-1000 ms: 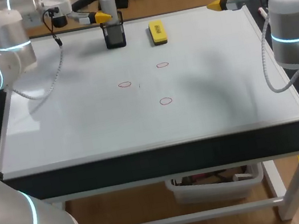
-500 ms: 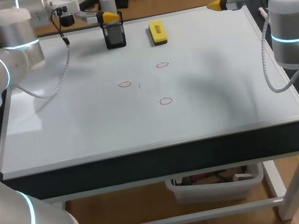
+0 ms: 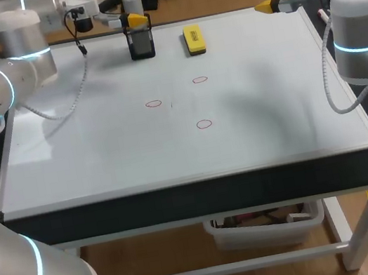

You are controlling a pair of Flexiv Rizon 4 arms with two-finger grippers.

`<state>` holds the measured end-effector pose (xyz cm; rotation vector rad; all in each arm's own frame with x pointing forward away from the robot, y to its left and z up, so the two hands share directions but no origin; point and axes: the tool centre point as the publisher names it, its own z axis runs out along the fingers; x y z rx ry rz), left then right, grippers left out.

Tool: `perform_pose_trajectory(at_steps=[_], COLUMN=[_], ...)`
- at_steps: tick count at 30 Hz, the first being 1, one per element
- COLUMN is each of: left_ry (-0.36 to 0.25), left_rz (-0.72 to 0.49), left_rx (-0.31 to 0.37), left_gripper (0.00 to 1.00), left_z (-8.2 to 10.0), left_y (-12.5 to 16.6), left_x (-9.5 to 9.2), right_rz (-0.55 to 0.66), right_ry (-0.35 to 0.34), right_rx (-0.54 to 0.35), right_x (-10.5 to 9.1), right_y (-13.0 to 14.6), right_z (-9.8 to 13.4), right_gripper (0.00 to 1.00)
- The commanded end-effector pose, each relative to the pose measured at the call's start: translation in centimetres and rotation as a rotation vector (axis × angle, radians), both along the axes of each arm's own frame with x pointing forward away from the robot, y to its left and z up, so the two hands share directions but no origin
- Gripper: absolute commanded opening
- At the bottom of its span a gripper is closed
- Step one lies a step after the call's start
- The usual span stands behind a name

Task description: Pick up the inspection probe, press it on each red-marked spot on the whiteboard one by one, put down the probe, pick up the eraser, and wipe off all the red marks.

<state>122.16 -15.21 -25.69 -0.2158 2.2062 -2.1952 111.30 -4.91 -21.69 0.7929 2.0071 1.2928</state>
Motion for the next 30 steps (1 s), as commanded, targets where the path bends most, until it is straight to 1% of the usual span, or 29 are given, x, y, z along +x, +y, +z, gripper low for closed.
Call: perform_pose_trajectory(at_steps=[1,3,5,6,7,8,9,10,11,12,19,21,30], left_ry=[0.003,0.002,0.003,0.003,0.004,0.004,0.004,0.005,0.006,0.007,0.008,0.006,-0.004], left_rz=[-0.060,-0.060,-0.059,-0.059,-0.060,-0.061,-0.061,-0.060,-0.060,-0.061,-0.061,-0.062,-0.070], left_rx=[-0.016,-0.014,-0.012,-0.012,-0.011,-0.009,-0.009,-0.008,-0.006,-0.003,0.004,0.004,0.006], left_gripper=[1.00,1.00,1.00,0.96,0.68,0.47,0.40,0.27,0.09,0.00,0.00,0.00,0.00], left_z=[-0.5,-0.7,-0.7,-0.8,-0.8,-0.8,-0.8,-0.9,-0.9,-1.0,-1.2,-1.3,-1.0], left_y=[0.2,0.4,0.4,0.6,0.6,0.6,0.6,0.8,0.9,0.9,1.3,1.4,1.3], left_x=[0.8,1.1,1.0,1.1,1.2,1.1,1.0,1.0,1.1,1.1,1.3,1.7,1.7], right_rz=[0.001,0.001,0.001,0.001,0.001,0.001,0.001,0.001,0.001,0.001,0.001,0.001,0.001], right_ry=[0.002,0.002,0.002,0.002,0.002,0.002,0.002,0.002,0.002,0.002,0.002,0.002,0.002], right_rx=[-0.001,-0.001,-0.001,-0.001,-0.001,-0.001,-0.001,-0.001,-0.001,-0.001,-0.001,-0.001,-0.001], right_x=[0.1,0.1,0.1,0.1,0.1,0.1,0.1,0.1,0.1,0.1,0.1,0.1,0.1], right_y=[0.0,0.0,0.0,0.0,0.0,0.0,0.0,0.0,0.0,0.0,0.0,0.0,0.0], right_z=[0.0,0.0,0.0,0.0,0.0,0.0,0.0,0.0,0.0,0.0,0.0,0.0,0.0], right_gripper=[1.00,1.00,1.00,1.00,1.00,1.00,1.00,1.00,1.00,1.00,1.00,1.00,1.00])
